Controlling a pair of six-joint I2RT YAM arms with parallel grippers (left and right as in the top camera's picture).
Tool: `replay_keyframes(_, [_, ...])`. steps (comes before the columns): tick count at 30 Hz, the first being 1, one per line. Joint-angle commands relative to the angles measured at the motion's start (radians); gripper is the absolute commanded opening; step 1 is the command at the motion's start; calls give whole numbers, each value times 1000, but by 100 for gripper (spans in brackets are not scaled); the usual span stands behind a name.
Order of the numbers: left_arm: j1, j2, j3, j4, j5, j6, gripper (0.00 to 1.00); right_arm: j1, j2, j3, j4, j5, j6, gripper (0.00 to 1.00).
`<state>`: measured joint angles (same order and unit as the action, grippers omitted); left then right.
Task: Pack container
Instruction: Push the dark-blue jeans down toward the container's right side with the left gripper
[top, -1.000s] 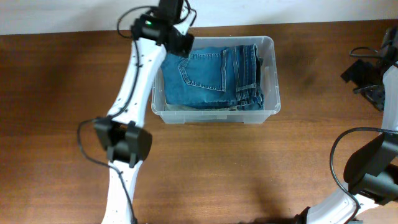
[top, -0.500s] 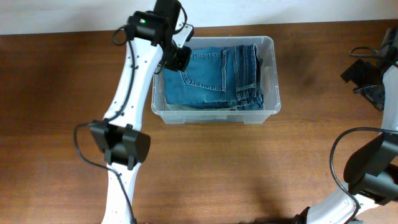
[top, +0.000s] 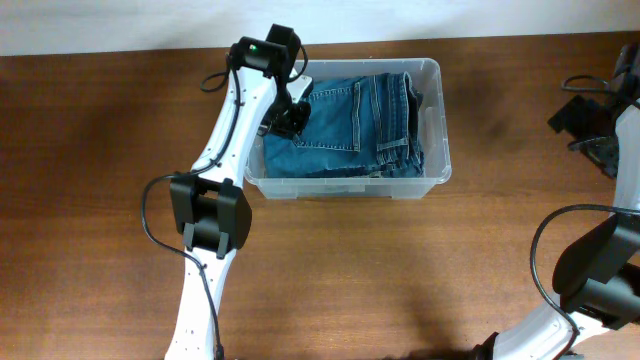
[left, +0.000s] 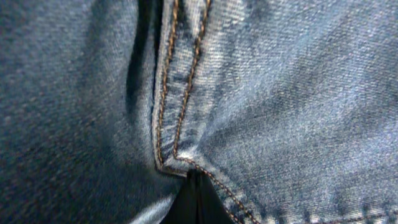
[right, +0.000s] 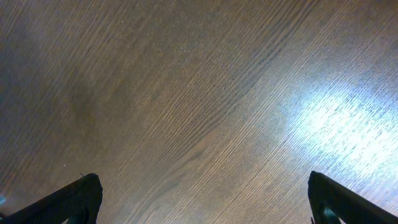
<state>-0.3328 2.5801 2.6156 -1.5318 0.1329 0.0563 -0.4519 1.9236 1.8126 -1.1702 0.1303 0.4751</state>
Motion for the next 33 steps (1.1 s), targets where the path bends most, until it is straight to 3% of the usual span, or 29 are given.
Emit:
replay_keyframes(1, [-11,58,28,7,13,-11,1,0,-2,-5,0,12,13,98])
replay_keyframes(8, [-18,11,201,105,31,-11,1,0,-2,-5,0,12,13,98])
replay_keyframes(13, [-52,6,224,226,188,-35,1,0,-2,-5,0,12,13,98])
replay_keyframes(21, [-159,13,146,333,215,-64,1,0,-2,-5,0,12,13,98])
replay_keyframes(33, [-268,23,-117,528,201,-64,1,0,-2,-5,0,12,13,98])
